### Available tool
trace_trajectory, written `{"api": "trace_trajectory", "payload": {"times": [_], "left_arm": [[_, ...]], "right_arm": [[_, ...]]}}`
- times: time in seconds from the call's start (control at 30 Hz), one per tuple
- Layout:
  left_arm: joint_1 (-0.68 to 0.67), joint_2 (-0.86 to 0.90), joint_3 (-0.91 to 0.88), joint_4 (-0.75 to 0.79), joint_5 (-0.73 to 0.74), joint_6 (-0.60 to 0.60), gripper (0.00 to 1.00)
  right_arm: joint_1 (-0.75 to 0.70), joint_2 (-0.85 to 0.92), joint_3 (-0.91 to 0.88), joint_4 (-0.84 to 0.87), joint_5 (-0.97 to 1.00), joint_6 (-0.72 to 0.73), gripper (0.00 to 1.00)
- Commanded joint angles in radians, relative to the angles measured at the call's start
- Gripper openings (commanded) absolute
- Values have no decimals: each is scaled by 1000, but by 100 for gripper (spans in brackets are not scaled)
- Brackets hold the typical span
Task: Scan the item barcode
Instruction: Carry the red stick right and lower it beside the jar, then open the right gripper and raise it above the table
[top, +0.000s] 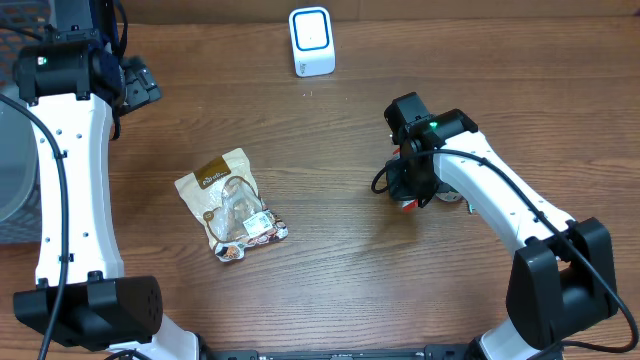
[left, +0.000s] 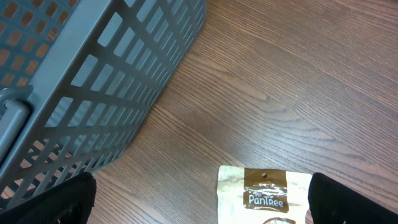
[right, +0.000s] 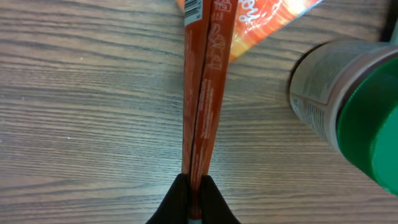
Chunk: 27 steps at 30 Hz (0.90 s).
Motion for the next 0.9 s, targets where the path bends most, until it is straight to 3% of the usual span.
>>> {"api": "trace_trajectory", "payload": {"times": [0.0,0.1,0.2,0.4,0.57,0.87], "left_arm": [[2,-26,20,0,1,11,100],[2,-26,20,0,1,11,100],[2,-26,20,0,0,11,100],[2,-26,20,0,1,11,100],[2,-26,20,0,1,11,100],[2,-26,20,0,0,11,100]], "right_arm": [[2,3,-5,6,-2,9,26],[2,3,-5,6,-2,18,50],[2,3,-5,10,-2,33,65],[9,3,-5,76,-72,167,69],[59,3,-5,231,-290,314,68],[180,3,-5,470,-210,356,74]]}}
